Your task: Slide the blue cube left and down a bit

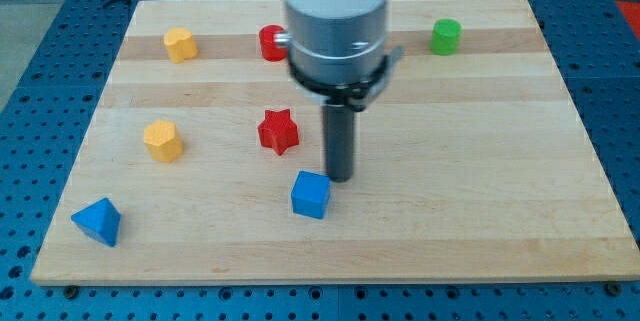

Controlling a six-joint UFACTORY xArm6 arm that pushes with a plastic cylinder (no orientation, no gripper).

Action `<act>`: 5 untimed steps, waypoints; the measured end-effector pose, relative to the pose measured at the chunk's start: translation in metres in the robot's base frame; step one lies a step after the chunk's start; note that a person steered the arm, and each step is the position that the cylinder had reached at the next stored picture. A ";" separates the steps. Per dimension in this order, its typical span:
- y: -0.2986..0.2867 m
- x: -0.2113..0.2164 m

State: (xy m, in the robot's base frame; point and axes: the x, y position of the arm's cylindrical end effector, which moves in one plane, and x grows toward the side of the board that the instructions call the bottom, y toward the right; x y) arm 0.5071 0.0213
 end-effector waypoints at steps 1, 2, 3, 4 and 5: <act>0.060 0.002; 0.047 0.021; 0.001 0.021; -0.048 0.022; -0.083 0.029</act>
State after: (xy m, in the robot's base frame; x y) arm 0.5361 -0.0618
